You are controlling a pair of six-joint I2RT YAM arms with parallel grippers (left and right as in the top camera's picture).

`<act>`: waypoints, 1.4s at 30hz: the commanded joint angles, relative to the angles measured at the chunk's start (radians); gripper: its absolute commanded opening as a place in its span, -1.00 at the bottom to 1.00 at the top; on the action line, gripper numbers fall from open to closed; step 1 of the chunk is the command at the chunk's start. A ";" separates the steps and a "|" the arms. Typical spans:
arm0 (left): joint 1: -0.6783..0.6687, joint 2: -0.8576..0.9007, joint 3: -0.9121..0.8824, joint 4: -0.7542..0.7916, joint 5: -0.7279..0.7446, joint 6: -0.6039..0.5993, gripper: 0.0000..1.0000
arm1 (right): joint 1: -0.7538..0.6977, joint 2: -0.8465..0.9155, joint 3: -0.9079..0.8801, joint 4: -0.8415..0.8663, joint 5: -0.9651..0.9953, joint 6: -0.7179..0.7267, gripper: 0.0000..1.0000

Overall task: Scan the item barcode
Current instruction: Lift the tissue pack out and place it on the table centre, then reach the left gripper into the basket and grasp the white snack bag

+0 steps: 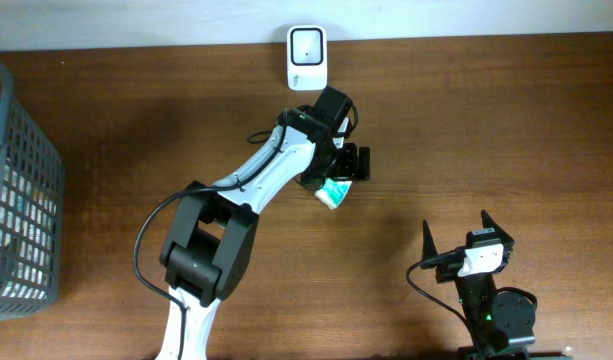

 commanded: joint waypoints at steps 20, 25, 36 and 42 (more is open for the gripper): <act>1.111 -0.610 0.142 -0.005 -0.282 0.445 0.98 | 0.005 -0.006 -0.009 -0.001 0.012 -0.003 0.97; 1.182 -0.591 0.103 -0.021 -0.368 0.442 0.98 | 0.005 -0.006 -0.009 -0.001 0.012 -0.003 0.97; 1.263 -0.411 0.004 -0.037 -0.375 0.480 0.99 | 0.005 -0.006 -0.009 -0.001 0.012 -0.003 0.98; 1.302 -0.342 0.004 -0.059 -0.401 0.590 1.00 | 0.005 -0.006 -0.009 -0.001 0.012 -0.003 0.97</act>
